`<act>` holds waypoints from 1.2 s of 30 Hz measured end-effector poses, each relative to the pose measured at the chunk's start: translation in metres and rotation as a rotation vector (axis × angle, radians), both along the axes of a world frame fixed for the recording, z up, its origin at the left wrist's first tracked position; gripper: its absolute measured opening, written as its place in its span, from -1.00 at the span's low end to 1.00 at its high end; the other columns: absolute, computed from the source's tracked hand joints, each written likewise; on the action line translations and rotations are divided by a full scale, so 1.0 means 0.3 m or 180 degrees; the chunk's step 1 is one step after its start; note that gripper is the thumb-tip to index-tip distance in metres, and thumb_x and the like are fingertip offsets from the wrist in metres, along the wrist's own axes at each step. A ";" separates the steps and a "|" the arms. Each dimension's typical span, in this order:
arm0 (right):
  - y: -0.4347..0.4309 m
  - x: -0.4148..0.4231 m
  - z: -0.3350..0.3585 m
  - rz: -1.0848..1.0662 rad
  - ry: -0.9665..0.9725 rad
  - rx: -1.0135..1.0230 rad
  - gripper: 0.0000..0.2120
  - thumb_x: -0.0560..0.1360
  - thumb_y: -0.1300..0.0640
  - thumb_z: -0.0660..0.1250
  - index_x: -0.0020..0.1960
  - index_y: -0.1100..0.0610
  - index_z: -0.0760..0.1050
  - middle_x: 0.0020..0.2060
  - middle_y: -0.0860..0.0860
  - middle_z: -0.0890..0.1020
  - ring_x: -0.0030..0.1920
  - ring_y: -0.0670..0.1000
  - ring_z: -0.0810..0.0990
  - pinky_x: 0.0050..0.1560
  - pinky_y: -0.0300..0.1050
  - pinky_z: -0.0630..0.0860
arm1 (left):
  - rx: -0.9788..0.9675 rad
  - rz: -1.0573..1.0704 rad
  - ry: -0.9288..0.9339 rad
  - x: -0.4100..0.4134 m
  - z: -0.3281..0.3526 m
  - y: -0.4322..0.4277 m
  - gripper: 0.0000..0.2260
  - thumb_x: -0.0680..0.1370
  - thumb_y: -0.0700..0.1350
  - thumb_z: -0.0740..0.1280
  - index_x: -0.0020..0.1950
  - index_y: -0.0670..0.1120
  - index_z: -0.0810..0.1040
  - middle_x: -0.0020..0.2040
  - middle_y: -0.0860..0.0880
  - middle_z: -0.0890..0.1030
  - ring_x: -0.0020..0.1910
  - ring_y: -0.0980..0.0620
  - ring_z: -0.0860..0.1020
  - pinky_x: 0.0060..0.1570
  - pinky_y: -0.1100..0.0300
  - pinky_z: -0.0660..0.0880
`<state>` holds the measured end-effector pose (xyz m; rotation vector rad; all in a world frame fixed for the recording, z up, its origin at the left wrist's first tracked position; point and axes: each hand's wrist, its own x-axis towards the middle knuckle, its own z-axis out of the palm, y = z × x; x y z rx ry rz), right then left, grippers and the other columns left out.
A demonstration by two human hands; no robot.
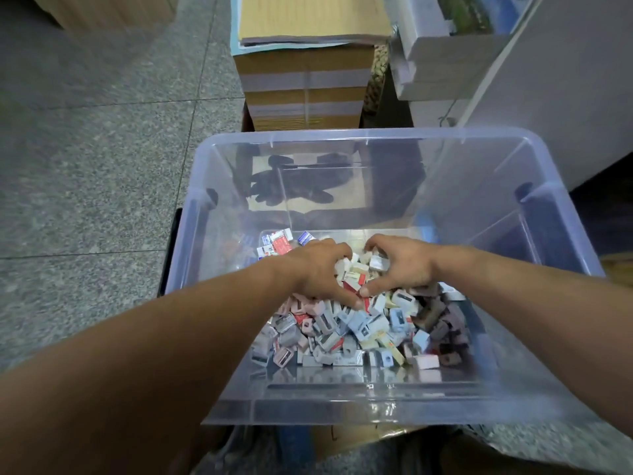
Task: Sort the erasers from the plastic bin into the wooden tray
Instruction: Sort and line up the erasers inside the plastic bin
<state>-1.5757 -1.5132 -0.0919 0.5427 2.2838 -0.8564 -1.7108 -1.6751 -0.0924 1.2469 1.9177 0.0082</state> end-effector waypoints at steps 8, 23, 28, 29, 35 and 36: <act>-0.027 0.026 0.034 -0.0129 0.0079 -0.0578 -0.55 0.32 -0.05 0.65 0.08 -0.07 0.50 -0.03 -0.02 0.66 -0.08 0.02 0.66 0.00 -0.05 0.64 | 0.0225 0.0158 -0.0237 0.035 0.034 -0.016 -0.24 0.27 0.27 0.61 0.35 0.14 0.35 0.23 0.11 0.48 0.14 0.01 0.50 0.10 0.09 0.48; -0.101 0.262 0.263 0.1138 -0.0274 0.0249 -0.64 0.47 -0.03 0.50 0.25 -0.18 0.61 0.14 -0.28 0.62 0.14 -0.11 0.57 0.16 -0.19 0.49 | -0.0461 -0.0304 -0.0349 0.115 0.241 -0.188 -0.51 0.63 0.03 0.35 0.55 0.12 0.33 0.47 0.09 0.44 0.26 -0.06 0.57 0.30 0.09 0.48; -0.100 0.238 0.292 0.0880 0.0037 0.0385 -0.74 0.50 -0.04 0.47 0.19 -0.11 0.63 0.18 -0.18 0.62 0.20 -0.06 0.58 0.25 -0.10 0.49 | -0.0239 0.0411 -0.0612 0.146 0.248 -0.195 -0.51 0.68 0.05 0.25 0.61 0.08 0.24 0.40 0.03 0.52 0.32 -0.04 0.53 0.34 0.11 0.44; -0.094 0.212 0.285 0.0733 0.0243 0.0420 -0.74 0.50 -0.03 0.48 0.18 -0.09 0.62 0.15 -0.16 0.63 0.19 -0.05 0.58 0.23 -0.12 0.49 | 0.0041 0.0721 -0.0425 0.136 0.242 -0.185 -0.55 0.68 0.05 0.23 0.57 0.04 0.31 0.34 0.01 0.56 0.26 -0.07 0.57 0.27 0.11 0.48; -0.088 0.007 0.204 0.0777 0.0237 0.0581 -0.09 0.35 -0.19 0.58 0.58 -0.04 0.25 0.51 -0.03 0.38 0.47 0.07 0.36 0.44 -0.06 0.32 | -0.0154 0.0832 0.1107 0.018 0.155 -0.131 -0.18 0.58 0.25 0.30 0.65 -0.11 0.00 0.63 -0.21 0.08 0.59 -0.22 0.11 0.53 -0.09 0.18; -0.085 -0.019 0.171 0.0853 0.0199 0.0583 -0.01 0.32 -0.22 0.59 0.60 -0.03 0.19 0.53 -0.02 0.34 0.49 0.08 0.32 0.46 -0.05 0.29 | -0.0232 0.0830 0.1139 0.010 0.137 -0.127 -0.12 0.56 0.30 0.30 0.65 -0.11 -0.07 0.64 -0.21 0.01 0.62 -0.22 0.04 0.55 -0.09 0.11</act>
